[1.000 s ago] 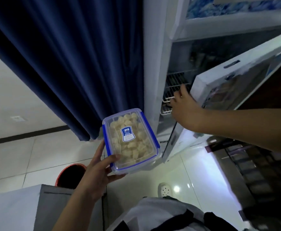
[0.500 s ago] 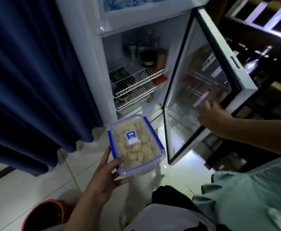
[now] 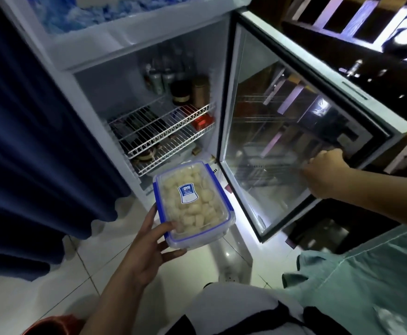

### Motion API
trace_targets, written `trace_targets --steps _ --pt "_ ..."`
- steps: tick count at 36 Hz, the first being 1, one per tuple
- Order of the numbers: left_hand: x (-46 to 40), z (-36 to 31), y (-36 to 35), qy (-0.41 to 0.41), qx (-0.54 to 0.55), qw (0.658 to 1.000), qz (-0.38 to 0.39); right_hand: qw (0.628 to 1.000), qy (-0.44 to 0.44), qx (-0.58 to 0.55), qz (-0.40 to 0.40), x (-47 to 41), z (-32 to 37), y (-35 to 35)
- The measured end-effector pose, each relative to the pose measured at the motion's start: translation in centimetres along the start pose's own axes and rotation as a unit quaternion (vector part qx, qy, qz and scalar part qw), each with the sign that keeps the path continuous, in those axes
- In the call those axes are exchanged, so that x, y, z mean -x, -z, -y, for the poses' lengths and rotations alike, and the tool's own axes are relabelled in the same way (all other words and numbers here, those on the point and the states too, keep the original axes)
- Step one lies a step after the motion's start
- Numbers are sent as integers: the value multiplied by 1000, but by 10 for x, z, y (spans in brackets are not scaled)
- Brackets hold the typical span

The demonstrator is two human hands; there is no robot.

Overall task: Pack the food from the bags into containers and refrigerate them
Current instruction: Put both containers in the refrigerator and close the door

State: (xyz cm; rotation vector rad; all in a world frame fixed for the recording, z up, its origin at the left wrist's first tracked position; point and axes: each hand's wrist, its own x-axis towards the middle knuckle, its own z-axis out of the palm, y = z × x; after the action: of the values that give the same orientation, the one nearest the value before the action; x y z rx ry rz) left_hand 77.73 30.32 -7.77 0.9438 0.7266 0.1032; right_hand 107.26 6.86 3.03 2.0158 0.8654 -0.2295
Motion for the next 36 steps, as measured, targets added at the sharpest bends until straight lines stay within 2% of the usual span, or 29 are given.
trace_targets --steps 1,3,4,5,6,8,9,10,11,12,14,18,22,28,36 --pt "-7 0 -5 -5 -2 1000 -5 998 8 -55 -17 -4 -4 4" --pt "-19 1 -14 -17 -4 1000 -12 975 36 -191 -105 -15 -6 4" --pt "-24 2 -18 -24 -4 1000 -15 946 63 -286 -139 -21 -5 4" --pt "-29 2 -21 -30 -5 999 -19 896 101 -407 -150 -27 0 4" --pt "-32 3 -25 -35 -4 999 -25 819 136 -543 -129 -31 7 5" --pt "-37 4 -31 -43 4 998 -37 610 177 -772 -24 -38 27 7" --pt "-38 4 -33 -47 8 998 -43 510 185 -839 30 -42 39 6" --pt "-39 4 -35 -50 10 997 -50 432 192 -879 65 -46 53 5" --pt "-40 3 -37 -51 12 997 -58 381 201 -899 75 -48 66 4" --pt "-41 1 -38 -50 14 996 -66 352 216 -909 65 -50 79 2" --pt "-44 -2 -40 -46 17 996 -80 343 256 -903 38 -53 98 3" --pt "-56 -10 -37 -34 24 995 -95 391 306 -868 -5 -61 119 1" --pt "-81 -23 -33 -28 25 993 -115 430 309 -848 -31 -90 122 8" --pt "-136 -54 -29 -23 28 992 -117 415 299 -859 -27 -152 113 37" --pt "-234 -114 -16 -19 45 988 -149 450 268 -850 -66 -244 99 94"
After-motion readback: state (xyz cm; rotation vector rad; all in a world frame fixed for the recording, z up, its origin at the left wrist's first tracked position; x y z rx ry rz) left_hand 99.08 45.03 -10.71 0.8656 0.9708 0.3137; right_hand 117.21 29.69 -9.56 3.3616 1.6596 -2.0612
